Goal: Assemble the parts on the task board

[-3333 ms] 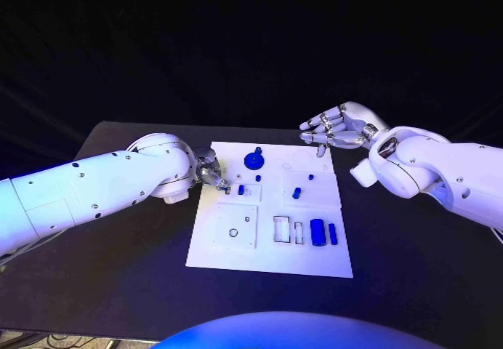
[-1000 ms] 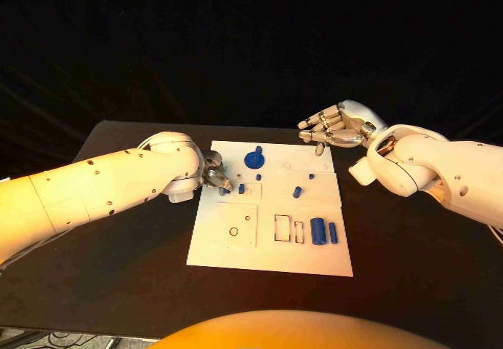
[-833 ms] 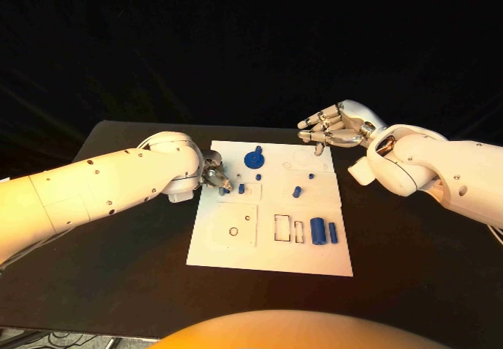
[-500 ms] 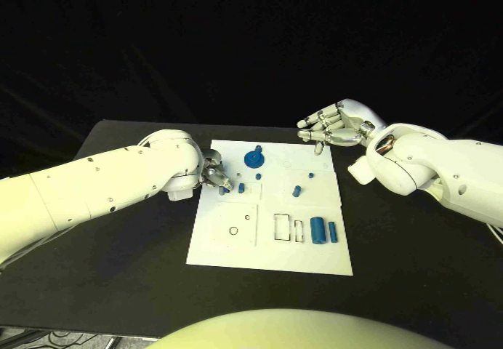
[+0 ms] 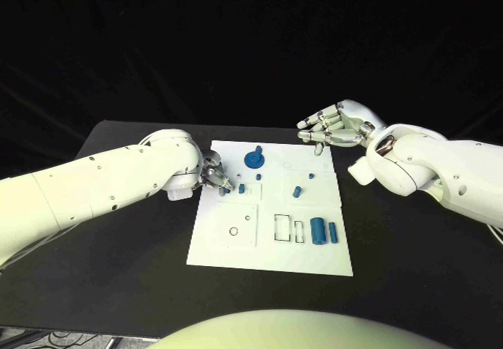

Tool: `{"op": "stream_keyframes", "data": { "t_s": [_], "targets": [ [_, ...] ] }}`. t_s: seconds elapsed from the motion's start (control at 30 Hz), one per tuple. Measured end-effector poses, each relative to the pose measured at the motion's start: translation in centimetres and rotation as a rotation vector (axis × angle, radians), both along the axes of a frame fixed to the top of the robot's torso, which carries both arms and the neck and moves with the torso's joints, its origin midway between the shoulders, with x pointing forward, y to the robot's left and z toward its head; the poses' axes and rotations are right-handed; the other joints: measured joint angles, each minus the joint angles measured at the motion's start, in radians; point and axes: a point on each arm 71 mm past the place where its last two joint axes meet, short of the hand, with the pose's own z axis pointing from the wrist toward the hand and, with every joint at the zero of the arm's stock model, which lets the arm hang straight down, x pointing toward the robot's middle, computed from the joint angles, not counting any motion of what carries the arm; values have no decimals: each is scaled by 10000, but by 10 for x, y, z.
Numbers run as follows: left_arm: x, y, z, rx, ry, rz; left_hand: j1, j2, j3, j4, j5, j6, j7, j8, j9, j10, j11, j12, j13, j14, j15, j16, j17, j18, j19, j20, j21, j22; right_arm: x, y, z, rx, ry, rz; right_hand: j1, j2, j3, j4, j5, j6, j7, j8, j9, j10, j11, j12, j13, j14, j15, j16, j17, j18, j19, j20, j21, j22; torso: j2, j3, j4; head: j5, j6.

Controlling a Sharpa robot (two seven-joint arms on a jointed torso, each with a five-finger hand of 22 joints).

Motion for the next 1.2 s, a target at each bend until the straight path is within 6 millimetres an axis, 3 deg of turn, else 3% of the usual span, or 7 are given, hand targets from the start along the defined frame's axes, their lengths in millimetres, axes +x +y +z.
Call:
{"op": "stream_keyframes", "data": {
  "t_s": [0.23, 0.7, 1.03, 1.2],
  "targets": [
    [0, 1, -1, 38, 10, 50, -141, -90, -771, 331, 0, 21, 49, -43, -118, 34, 35, 0, 39, 0, 0, 0, 0, 0, 0, 0, 0, 0, 0, 0, 0, -2, 2, 0, 0, 0, 0, 0, 0, 0, 0, 0, 0, 0, 0, 0, -8, 0, 0, 0, -1, 0, 0, 0, 0, -6, 0, -1, 2, -16, -1],
    [0, 2, 0, 7, -38, 88, -139, -91, -1342, 553, -1, 24, 52, -45, -234, 36, 32, 0, 70, 0, 0, 0, -1, 0, 0, 1, 0, 8, 0, -1, 0, -6, 11, -1, 0, 0, 0, 0, 0, 0, 0, 0, 0, 0, 0, 0, -7, 0, 0, 0, -2, -1, 0, 0, 0, -5, 0, -7, 11, -54, -16],
    [0, 5, 1, -95, -240, 282, -139, -91, -2514, 1050, -1, 127, 13, -103, -392, 104, -34, 76, 137, 37, -36, 0, 7, 1, -37, -36, 0, 7, 0, -1, 0, -5, 24, 0, 0, 0, 0, 0, 0, 0, 0, 0, 0, 0, 0, 0, -6, 0, 0, 0, 8, 0, 0, 0, 0, -5, -7, -7, 15, -61, -22],
    [1, 6, 2, -172, -370, 375, 2, 16, -2938, 1257, -1, 126, 12, -113, -442, 104, -34, 76, 140, 36, -36, 0, 7, 1, -37, -36, 0, 6, 0, -1, 0, -6, 28, 1, 0, 0, 0, 0, 0, 0, 0, 0, -1, 0, 0, 0, -6, 0, 0, 0, 8, 0, 0, 0, 0, -4, -8, -4, 16, -62, -16]
  ]
}}
